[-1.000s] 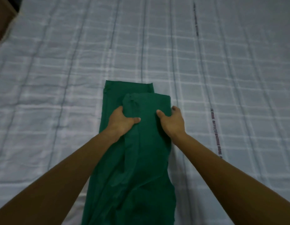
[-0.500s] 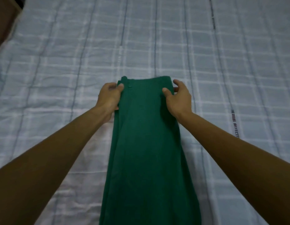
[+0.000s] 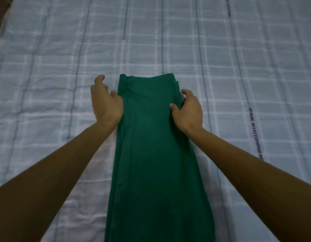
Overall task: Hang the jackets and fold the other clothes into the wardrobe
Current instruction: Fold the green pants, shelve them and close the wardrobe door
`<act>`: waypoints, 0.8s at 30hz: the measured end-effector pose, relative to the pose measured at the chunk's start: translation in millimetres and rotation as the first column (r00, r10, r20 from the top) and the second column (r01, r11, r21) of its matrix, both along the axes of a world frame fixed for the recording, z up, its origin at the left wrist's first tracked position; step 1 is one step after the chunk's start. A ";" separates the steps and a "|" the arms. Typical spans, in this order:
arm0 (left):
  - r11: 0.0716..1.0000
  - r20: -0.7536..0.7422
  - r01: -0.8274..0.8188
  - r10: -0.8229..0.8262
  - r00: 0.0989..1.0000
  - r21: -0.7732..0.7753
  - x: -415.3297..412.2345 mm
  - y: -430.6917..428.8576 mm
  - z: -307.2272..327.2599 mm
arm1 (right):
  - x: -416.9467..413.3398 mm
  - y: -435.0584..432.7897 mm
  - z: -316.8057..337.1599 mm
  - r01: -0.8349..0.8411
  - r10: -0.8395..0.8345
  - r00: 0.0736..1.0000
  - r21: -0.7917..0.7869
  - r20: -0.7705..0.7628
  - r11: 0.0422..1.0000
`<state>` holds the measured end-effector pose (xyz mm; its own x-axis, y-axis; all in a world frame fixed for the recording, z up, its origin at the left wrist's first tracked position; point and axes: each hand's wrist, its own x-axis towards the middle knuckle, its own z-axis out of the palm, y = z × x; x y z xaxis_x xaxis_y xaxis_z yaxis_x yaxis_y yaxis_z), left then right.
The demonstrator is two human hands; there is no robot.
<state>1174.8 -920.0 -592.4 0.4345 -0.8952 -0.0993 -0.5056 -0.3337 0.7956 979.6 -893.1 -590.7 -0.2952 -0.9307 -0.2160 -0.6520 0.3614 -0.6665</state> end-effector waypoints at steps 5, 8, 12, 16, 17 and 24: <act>0.969 0.232 0.218 -0.240 0.943 0.118 -18.6 34.7 -9.5 | 13.3 35.5 -3.0 -0.352 0.264 0.914 -0.276 -0.309 0.894; 0.977 0.201 0.184 -0.203 0.958 0.109 -18.1 31.1 -8.7 | 17.2 57.8 -14.4 -0.555 0.450 0.772 -0.132 -0.449 0.821; 0.992 0.241 0.086 -0.107 0.965 0.096 -15.5 28.4 -4.7 | 14.7 71.8 -23.7 -0.601 0.635 0.585 0.255 -0.504 0.757; 0.982 0.385 0.169 -0.189 0.903 0.085 -17.9 52.1 3.0 | 19.7 80.7 -9.7 -0.622 0.638 0.592 0.224 -0.493 0.750; 0.960 0.444 0.277 -0.268 0.855 0.045 -19.7 64.5 6.1 | 21.6 89.1 -4.2 -0.655 0.629 0.599 0.149 -0.495 0.741; 0.723 0.475 0.672 -0.654 0.589 0.162 -23.3 196.4 -6.1 | 25.7 190.1 -3.9 -0.637 0.604 0.686 0.068 -0.405 0.768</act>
